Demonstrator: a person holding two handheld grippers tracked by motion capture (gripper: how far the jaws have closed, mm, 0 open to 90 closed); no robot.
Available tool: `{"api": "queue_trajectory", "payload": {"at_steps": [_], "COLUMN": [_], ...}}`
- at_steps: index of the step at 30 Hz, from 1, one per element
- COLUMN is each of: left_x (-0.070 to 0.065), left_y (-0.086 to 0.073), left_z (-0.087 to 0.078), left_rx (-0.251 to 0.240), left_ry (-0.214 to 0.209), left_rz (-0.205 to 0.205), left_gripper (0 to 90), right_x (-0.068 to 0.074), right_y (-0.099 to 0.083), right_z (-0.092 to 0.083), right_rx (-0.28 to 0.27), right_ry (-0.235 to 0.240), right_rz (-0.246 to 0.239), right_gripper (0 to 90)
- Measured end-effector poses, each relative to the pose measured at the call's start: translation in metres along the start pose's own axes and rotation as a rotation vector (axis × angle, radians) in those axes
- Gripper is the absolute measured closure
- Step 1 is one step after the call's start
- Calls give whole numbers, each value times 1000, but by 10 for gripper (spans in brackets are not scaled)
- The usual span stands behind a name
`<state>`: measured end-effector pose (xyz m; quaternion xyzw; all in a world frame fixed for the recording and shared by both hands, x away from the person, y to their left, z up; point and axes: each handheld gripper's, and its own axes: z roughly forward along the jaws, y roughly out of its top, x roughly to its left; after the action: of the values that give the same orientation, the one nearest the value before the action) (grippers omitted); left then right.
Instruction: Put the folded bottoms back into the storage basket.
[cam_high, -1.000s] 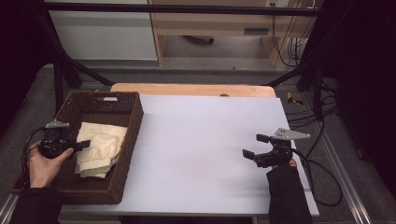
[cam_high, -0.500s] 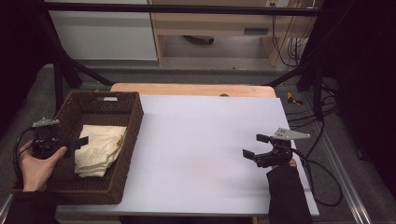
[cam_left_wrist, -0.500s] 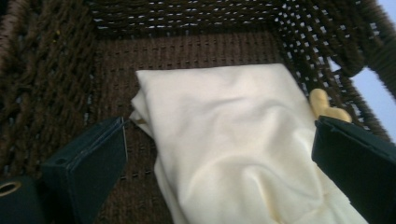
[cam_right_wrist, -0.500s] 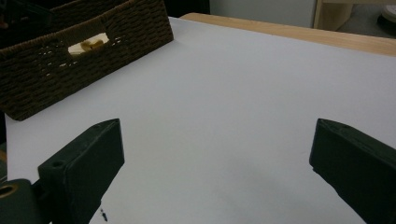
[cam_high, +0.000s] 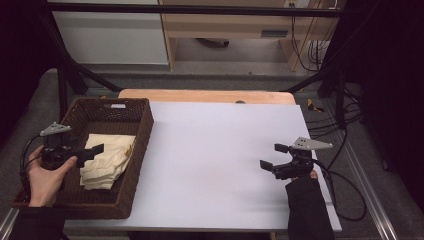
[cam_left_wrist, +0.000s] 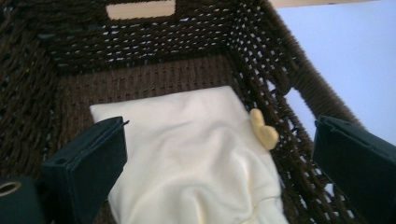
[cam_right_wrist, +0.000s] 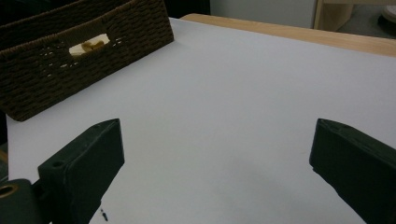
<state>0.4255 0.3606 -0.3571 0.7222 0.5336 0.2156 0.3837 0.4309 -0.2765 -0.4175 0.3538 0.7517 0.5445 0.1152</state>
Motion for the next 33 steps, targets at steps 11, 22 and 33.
{"api": "queue_trajectory", "payload": {"at_steps": [11,22,33], "left_x": [-24,-46,-71], "left_y": [9,17,22], "left_z": [-2,-1,7], "left_rx": [-38,-64,-63], "left_ry": [-41,-74,-114], "left_rz": [45,83,122], "left_gripper": [32,33,33], "right_x": [0,0,0], "right_y": [0,0,0], "right_z": [0,0,-1], "right_rx": [0,-1,-2], "right_ry": [1,2,2], "right_rz": [0,-1,1], "right_gripper": [33,33,33]}}
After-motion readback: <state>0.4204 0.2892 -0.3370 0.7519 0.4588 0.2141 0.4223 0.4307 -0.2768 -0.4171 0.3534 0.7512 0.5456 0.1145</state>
